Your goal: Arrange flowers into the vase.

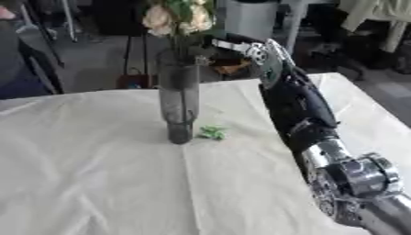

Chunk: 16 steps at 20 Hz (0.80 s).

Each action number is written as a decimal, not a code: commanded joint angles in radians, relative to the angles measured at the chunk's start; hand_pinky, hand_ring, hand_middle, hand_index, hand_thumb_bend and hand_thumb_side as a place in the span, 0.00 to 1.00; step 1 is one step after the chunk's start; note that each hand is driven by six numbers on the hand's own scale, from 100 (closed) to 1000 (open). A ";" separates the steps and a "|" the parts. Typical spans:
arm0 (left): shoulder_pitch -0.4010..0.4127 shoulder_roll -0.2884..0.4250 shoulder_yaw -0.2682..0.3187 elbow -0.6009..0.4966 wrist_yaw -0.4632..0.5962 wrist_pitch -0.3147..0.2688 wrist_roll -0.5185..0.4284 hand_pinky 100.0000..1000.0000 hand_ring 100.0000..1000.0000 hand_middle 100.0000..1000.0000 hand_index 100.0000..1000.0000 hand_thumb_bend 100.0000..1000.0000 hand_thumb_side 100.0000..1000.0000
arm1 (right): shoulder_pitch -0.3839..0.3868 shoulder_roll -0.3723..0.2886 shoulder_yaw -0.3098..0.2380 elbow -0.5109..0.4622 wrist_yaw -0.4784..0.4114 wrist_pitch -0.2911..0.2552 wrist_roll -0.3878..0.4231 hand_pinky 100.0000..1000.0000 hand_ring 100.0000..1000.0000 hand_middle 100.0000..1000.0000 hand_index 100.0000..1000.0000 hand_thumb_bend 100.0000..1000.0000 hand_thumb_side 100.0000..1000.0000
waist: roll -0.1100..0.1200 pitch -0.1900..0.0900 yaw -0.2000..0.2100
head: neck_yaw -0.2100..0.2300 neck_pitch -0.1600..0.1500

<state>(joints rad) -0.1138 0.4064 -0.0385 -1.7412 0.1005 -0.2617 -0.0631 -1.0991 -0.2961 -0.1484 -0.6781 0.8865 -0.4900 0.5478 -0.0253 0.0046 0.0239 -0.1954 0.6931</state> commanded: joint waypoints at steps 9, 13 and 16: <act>-0.006 0.033 0.010 -0.013 -0.003 -0.003 0.000 0.73 0.70 0.70 0.76 0.70 0.96 | -0.016 -0.031 -0.009 -0.026 -0.013 0.003 0.005 1.00 0.97 0.96 1.00 0.51 1.00 | 0.005 -0.013 -0.004 | 0.002 -0.004; -0.004 0.033 0.011 -0.013 -0.003 -0.003 0.000 0.73 0.70 0.70 0.76 0.70 0.96 | -0.010 -0.042 -0.011 -0.046 -0.026 -0.002 0.002 1.00 0.96 0.96 1.00 0.51 1.00 | 0.005 -0.013 -0.005 | 0.004 -0.004; -0.003 0.033 0.011 -0.012 -0.003 -0.003 0.001 0.73 0.70 0.70 0.76 0.70 0.96 | -0.003 -0.060 -0.011 -0.065 -0.043 -0.007 0.000 1.00 0.96 0.96 1.00 0.51 1.00 | 0.004 -0.014 -0.007 | 0.004 -0.003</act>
<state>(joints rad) -0.1121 0.4067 -0.0380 -1.7412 0.1005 -0.2618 -0.0630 -1.0838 -0.3185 -0.1542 -0.7122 0.8609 -0.4921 0.5488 -0.0245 0.0027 0.0187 -0.1945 0.6931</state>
